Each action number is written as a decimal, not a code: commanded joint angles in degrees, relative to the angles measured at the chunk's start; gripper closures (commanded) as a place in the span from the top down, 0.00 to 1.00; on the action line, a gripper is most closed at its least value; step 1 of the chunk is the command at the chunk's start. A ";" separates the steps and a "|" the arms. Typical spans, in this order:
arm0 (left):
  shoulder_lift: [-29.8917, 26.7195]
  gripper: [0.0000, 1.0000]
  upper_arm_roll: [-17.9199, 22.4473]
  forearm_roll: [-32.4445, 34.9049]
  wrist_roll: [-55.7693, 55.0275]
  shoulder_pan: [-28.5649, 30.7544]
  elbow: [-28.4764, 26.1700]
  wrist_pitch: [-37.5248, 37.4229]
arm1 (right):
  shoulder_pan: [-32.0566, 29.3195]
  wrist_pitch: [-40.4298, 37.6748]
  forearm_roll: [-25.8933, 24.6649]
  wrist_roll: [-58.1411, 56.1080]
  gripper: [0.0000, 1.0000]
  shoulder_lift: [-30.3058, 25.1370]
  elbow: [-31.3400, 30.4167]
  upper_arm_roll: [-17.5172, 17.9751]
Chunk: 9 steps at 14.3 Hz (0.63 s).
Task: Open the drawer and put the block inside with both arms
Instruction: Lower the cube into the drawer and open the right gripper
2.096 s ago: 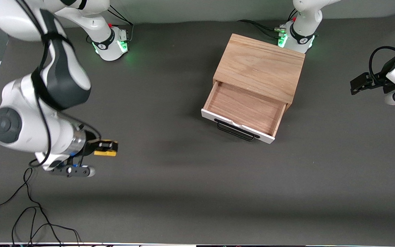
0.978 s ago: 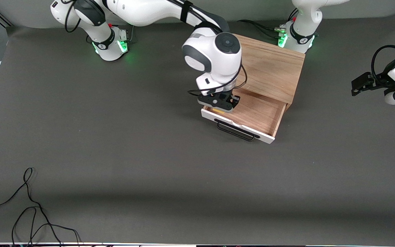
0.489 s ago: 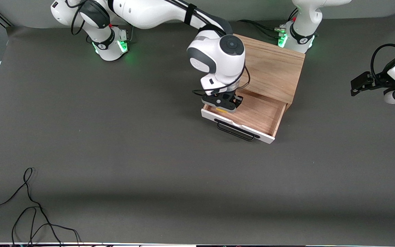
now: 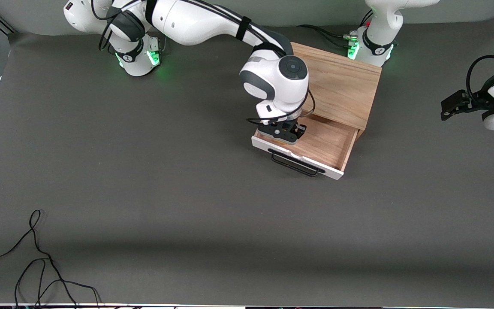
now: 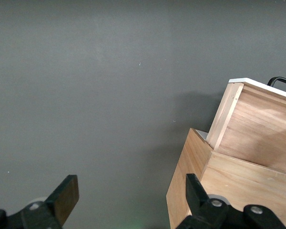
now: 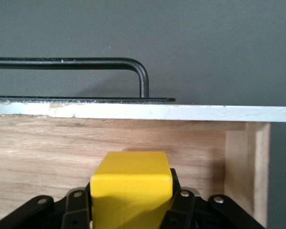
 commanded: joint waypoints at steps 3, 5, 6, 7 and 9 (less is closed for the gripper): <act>0.96 1.00 0.71 -0.19 0.93 -0.61 1.73 -0.23 | 0.76 0.93 -1.37 1.66 0.22 1.45 2.46 -0.32; 1.83 1.00 0.71 -0.19 0.49 -0.70 2.34 -0.23 | 0.76 1.63 -1.37 1.74 0.23 1.72 2.37 -0.32; 2.27 1.00 0.62 -0.19 0.31 -0.88 2.78 -0.14 | 0.85 1.81 -1.37 1.83 0.25 2.24 2.55 -0.32; 3.32 1.00 0.62 -0.19 0.14 -0.88 3.83 -0.49 | 0.85 2.50 -1.28 1.83 0.25 2.24 2.55 -0.32; 4.04 1.00 0.62 -0.10 -0.04 -1.05 4.80 -0.93 | 1.29 3.30 -1.19 1.83 0.25 2.33 2.55 -0.23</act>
